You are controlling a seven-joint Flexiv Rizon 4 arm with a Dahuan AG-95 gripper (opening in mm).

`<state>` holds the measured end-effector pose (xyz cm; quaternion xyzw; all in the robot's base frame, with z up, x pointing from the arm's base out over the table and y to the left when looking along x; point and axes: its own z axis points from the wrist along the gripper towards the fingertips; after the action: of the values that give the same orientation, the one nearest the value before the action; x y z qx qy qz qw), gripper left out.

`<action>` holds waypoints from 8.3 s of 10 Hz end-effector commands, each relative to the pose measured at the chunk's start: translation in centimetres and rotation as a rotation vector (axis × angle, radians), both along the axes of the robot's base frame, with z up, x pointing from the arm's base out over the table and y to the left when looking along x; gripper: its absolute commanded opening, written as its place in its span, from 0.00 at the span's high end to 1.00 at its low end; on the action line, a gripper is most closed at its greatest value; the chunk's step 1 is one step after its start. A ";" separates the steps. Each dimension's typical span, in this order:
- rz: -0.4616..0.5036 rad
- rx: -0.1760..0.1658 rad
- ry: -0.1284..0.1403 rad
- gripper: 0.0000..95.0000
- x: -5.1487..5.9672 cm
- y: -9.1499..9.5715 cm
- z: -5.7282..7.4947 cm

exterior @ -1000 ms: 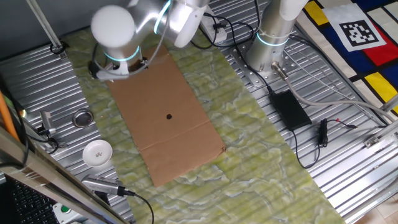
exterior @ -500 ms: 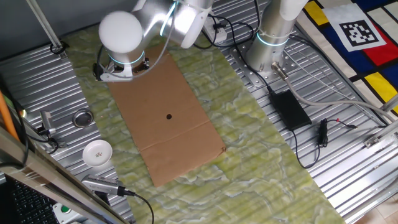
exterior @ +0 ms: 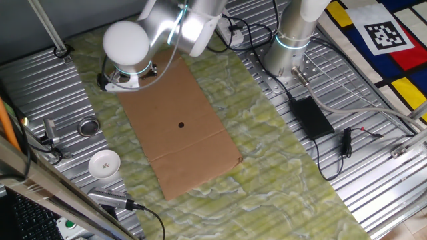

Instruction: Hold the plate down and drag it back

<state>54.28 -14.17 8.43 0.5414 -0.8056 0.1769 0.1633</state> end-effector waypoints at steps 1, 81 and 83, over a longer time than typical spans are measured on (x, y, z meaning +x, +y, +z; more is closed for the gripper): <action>-0.032 -0.014 -0.016 1.00 -0.1 -0.6 -0.9; 0.598 -0.171 -0.031 1.00 3.6 -5.1 -6.0; 0.591 -0.160 -0.034 1.00 3.6 -5.1 -6.0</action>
<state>57.95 -19.25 2.40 0.7344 -0.6003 0.2875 0.1330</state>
